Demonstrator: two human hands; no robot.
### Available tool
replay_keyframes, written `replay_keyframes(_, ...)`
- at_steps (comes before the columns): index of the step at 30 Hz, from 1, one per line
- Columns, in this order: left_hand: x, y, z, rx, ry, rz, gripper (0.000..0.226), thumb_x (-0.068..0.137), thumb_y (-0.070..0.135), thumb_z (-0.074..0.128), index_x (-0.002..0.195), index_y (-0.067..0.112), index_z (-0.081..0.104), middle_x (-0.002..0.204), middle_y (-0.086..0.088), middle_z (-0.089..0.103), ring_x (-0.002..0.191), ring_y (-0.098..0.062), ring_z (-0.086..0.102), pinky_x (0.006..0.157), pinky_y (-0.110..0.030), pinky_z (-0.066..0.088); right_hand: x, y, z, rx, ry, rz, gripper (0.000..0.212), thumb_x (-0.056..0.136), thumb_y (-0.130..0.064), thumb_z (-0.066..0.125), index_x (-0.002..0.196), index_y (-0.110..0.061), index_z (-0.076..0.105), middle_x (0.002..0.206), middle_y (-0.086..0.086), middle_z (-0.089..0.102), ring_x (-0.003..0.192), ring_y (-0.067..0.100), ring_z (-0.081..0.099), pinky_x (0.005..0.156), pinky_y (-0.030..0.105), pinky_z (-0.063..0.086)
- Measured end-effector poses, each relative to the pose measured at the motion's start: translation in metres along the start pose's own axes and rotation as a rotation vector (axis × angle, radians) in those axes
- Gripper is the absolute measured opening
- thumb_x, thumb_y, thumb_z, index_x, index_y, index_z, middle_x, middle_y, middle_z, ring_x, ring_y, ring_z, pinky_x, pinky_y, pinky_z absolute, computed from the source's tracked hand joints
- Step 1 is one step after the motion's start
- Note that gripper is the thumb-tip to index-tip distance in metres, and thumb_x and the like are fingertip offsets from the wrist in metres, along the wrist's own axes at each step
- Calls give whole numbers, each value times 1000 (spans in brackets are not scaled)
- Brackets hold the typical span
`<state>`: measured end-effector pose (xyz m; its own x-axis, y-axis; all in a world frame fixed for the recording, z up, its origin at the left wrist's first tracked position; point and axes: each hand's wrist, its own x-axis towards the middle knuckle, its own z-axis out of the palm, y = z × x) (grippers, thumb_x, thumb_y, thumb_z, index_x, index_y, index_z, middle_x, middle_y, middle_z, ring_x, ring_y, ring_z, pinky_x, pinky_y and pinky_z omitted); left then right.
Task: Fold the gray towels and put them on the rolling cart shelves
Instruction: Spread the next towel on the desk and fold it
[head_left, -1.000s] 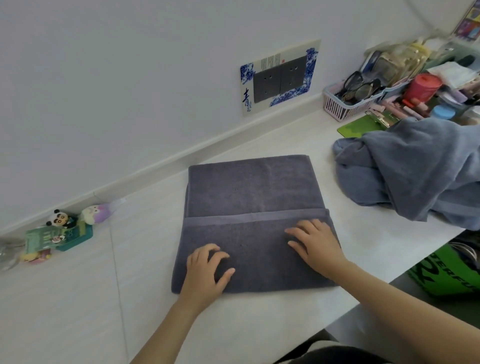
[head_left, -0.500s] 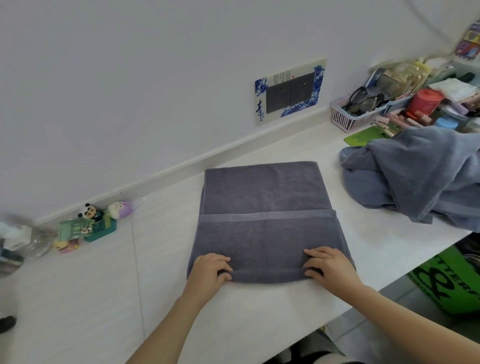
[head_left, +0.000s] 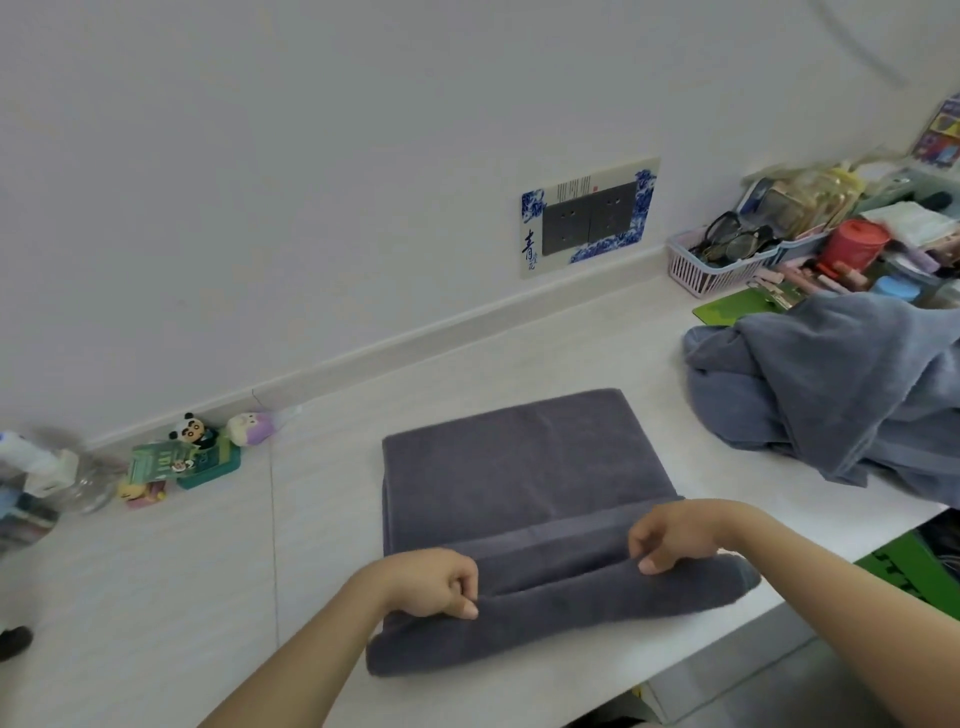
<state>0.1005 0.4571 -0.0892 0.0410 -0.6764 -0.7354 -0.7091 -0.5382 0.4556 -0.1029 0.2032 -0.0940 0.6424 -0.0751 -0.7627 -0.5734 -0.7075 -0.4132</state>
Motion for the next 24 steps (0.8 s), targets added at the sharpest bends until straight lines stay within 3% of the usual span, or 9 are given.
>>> replay_keyframes(4,-12,-5,-43,-185,-63,-16,19,93,21,57,75,26,51,67,12,48,59,-1,43,57,-15,37,3,-14,-49,18,-29,-63,13,89,-33,60,76,-37,60,76,-20,56,76,2,48,78,24,36)
replay_keyframes(8,-7,-20,-97,-274,46,-57,17,93,20,56,76,25,56,76,1,50,72,-13,46,70,-30,40,22,-38,-113,-104,50,-117,14,92,-32,56,79,-38,57,85,-20,57,79,1,50,77,22,38)
replay_keyframes(11,9,-26,-134,-323,98,-132,12,95,22,55,83,22,58,84,2,57,77,-13,51,74,-27,43,46,-45,-152,-159,106,-93,10,92,-33,55,84,-37,58,96,-14,59,90,9,54,83,26,40)
replay_keyframes(13,24,-28,-153,-241,169,-200,10,95,26,53,93,20,61,97,2,60,85,-12,53,79,-26,43,65,-45,-168,-195,147,-63,9,93,-33,52,96,-31,61,109,-6,60,96,12,52,87,27,40)
replay_keyframes(15,42,-28,-161,-116,291,-266,28,98,37,44,107,16,61,114,-1,60,96,-14,53,85,-27,40,84,-44,-174,-190,203,-45,26,96,-38,47,112,-23,61,122,-3,58,104,13,51,90,26,37)
replay_keyframes(18,73,-33,-153,-135,362,-339,57,96,60,28,122,17,55,126,-1,54,113,-21,51,99,-35,34,113,-34,-167,-145,193,-10,47,91,-56,46,123,-23,54,127,-4,53,116,17,50,97,30,36)
replay_keyframes(20,92,-43,-140,-23,366,-362,54,91,64,35,120,22,53,123,2,55,113,-22,50,101,-38,31,130,-24,-155,-224,201,4,53,85,-62,52,123,-25,51,123,-3,55,114,20,50,94,33,39)
replay_keyframes(24,113,-62,-125,108,522,-310,41,92,53,46,113,18,53,117,-4,51,111,-24,46,97,-39,34,151,-8,-143,-322,386,-35,38,92,-50,48,110,-17,54,112,4,57,109,24,48,86,35,42)
